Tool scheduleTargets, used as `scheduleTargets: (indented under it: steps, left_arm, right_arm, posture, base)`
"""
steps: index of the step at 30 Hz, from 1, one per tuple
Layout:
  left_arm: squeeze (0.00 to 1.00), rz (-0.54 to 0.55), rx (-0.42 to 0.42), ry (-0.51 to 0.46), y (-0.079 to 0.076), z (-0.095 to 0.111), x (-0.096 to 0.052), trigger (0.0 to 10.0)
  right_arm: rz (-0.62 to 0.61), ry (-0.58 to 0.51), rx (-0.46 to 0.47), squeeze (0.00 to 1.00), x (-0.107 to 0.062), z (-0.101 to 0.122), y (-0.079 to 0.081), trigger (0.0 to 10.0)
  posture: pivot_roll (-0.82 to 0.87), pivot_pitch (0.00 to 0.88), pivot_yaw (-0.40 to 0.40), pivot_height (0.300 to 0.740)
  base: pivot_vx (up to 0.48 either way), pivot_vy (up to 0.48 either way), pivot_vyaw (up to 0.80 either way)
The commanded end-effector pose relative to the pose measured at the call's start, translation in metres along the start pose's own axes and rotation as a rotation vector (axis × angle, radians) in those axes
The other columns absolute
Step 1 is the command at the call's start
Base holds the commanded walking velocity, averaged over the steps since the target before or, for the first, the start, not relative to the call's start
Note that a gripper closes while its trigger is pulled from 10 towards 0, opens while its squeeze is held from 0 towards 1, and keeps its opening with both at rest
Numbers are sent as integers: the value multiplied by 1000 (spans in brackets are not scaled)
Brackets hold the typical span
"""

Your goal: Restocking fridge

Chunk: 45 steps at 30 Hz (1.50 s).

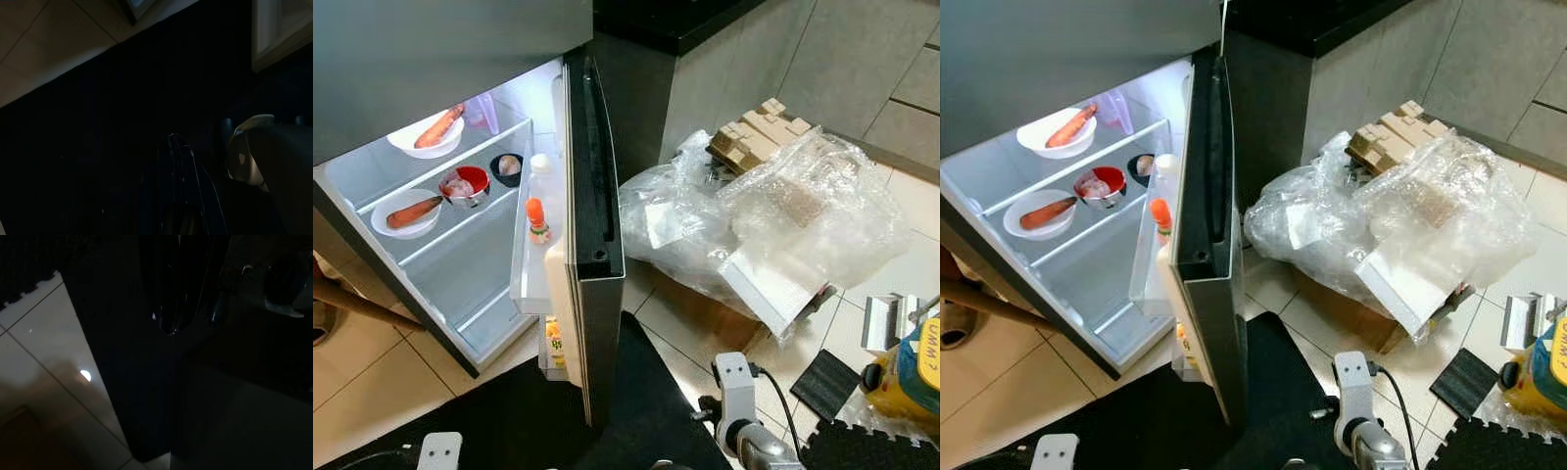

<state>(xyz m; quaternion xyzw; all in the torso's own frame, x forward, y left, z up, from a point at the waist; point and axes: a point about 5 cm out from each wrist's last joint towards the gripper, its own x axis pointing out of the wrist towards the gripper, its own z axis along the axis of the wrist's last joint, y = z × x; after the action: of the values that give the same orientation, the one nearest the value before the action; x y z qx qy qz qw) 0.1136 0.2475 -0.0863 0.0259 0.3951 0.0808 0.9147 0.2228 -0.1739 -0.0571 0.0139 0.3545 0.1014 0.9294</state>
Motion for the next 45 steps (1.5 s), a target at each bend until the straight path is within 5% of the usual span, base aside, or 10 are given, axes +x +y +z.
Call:
scheduleTargets:
  steps: [1, 22, 28, 29, 31, 32, 33, 37, 45]
  left_arm:
    - [0, 1, 3, 12, 0, -6, -3, 10000]
    - [0, -76, 65, -43, -23, 2, 1, 10000]
    - [0, -263, 116, -281, -20, 37, 1, 10000]
    - [0, -349, 183, -337, -23, 45, -3, 10000]
    - [0, -408, 230, -370, -26, 49, -6, 10000]
    - [0, -535, 284, -404, -33, 52, -12, 10000]
    - [0, -617, 318, -455, -38, 56, -19, 10000]
    - [0, -711, 327, -525, -43, 66, -28, 10000]
    - [0, -942, 262, -716, -67, 135, -69, 10000]
  right_arm:
    - [-2, 28, 2, 0, -3, -10, 1, 10000]
    - [-6, 27, 4, 0, -3, -7, -4, 10000]
    - [-8, 25, 0, 0, -4, -7, -6, 10000]
    - [-1, 24, -2, 0, -4, -6, -7, 8667]
    - [3, 25, -4, 0, -3, -5, -7, 8667]
    - [13, 21, -13, 0, -3, -3, -7, 3098]
    - [25, 10, -16, 0, -2, 1, -7, 0]
    - [42, -19, -19, 0, 0, 11, -7, 0]
    - [183, -148, 21, 0, 10, 51, 7, 0]
  posture:
    - [-84, 141, 0, 731]
    - [-74, 147, -12, 731]
    - [-66, 152, -21, 731]
    - [-66, 152, -21, 731]
    - [-66, 152, -21, 731]
    - [-70, 153, -27, 731]
    - [-70, 154, -27, 731]
    - [-74, 155, -28, 731]
    - [-70, 158, -38, 731]
  base:
    - [0, 0, 0]
    - [0, 107, 0]
    - [0, 0, 0]
    - [0, 0, 0]
    - [0, 0, 0]
    - [0, 0, 0]
    - [0, 0, 0]
    - [0, 0, 0]
    - [0, 0, 0]
